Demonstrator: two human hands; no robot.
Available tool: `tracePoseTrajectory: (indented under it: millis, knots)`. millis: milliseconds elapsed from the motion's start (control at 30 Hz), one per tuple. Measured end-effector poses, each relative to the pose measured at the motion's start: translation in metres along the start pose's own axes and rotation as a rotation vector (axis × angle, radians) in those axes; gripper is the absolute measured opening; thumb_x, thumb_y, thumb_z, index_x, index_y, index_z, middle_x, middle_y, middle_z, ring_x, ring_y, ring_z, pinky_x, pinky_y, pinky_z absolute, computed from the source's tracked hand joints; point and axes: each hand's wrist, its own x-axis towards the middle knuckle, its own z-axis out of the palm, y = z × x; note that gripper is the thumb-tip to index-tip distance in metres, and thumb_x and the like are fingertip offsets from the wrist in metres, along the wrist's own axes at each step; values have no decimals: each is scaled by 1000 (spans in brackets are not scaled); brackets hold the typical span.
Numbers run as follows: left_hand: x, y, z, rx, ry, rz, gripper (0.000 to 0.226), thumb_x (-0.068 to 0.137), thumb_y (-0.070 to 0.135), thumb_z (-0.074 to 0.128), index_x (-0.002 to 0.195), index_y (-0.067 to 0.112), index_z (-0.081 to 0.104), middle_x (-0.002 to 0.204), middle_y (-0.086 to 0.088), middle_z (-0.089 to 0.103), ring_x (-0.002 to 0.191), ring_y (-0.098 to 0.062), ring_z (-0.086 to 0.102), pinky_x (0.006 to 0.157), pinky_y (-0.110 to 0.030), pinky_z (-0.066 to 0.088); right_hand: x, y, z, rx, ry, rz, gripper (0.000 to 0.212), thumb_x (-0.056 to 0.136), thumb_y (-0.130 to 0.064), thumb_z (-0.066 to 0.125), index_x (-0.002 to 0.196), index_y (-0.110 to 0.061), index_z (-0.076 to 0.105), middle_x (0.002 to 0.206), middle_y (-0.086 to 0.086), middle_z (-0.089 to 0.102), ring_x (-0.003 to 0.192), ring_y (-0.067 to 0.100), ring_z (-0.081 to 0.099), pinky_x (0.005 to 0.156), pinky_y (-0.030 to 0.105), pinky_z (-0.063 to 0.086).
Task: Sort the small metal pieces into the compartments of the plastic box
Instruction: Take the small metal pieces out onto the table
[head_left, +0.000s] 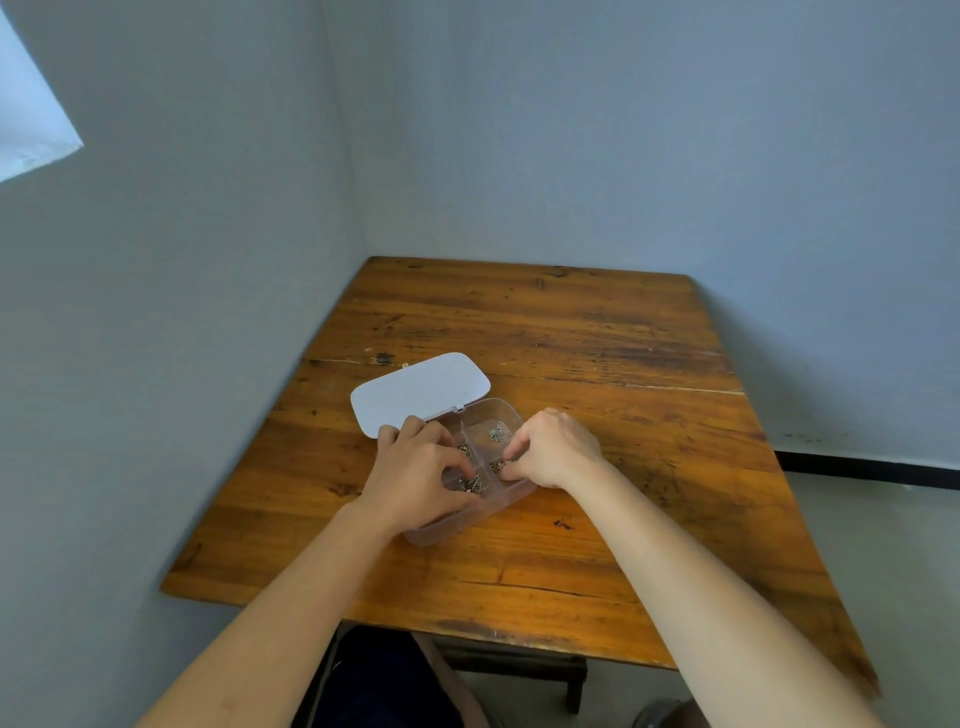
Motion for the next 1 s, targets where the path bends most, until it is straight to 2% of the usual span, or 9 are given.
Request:
tracePoseTrajectory:
  millis: [100,267,467,567,633,667,767,867,1000]
  knots:
    - [3,5,1,-7,9,-44,34,81,64,65,109,47,73,118,12,59,116,-16,39,94,-40,29,1,2,3,60,-31,-1,30,78,-41,81,107,-36,76,135,-1,52,118,21,54,78,32,42]
    - [3,6,5,-14,43,-40,22,90,49,63,108,44,74,120,13,61,117,-15,41,96,-39,30,5,7,14,252,-29,21,18,77,-36,82,94,-37,77,144,1,50,128,25,49,98,41,46]
    - [3,1,7,-117,55,21,17,94,38,63,103,36,76,116,12,63,116,-13,47,95,-37,31,0,17,20,444,45,-53,19,80,-42,79,98,-35,76,122,-5,66,110,17,57,85,34,47]
    - [4,-4,4,-313,132,-53,9,94,28,64,98,31,73,104,11,70,100,-10,58,90,-38,44,-6,20,18,564,106,-73,21,87,-40,72,105,-29,73,117,-8,67,109,12,57,86,33,47]
    - [5,-3,-4,-567,137,-130,9,98,22,60,94,28,65,93,7,72,82,-9,64,76,-36,53,-11,26,13,669,173,-79,22,91,-39,68,108,-27,70,109,-9,70,105,12,63,89,36,53]
    - [5,0,-11,-693,141,-174,9,100,21,56,94,25,61,91,5,73,79,-10,67,72,-34,56,-13,28,10,730,206,-84,20,92,-37,66,108,-25,69,106,-9,71,101,12,66,90,38,56]
    - [9,12,-34,-951,207,-216,10,104,18,46,97,17,54,92,-3,75,83,-16,72,77,-34,61,-23,33,-9,968,273,-103,17,97,-25,61,111,-15,63,102,0,74,92,13,72,87,38,60]
    - [16,30,-63,-1014,279,-154,10,105,18,45,101,12,51,93,-6,74,82,-20,74,74,-33,62,-37,33,-38,1169,332,-139,25,99,-20,58,120,-7,58,106,7,73,92,14,74,81,28,60]
    - [27,58,-92,-1059,350,-39,8,104,16,45,100,12,50,94,-10,73,79,-26,74,70,-36,60,-53,41,-69,1234,434,-170,27,99,-22,59,122,-8,57,104,7,74,92,16,75,79,28,60]
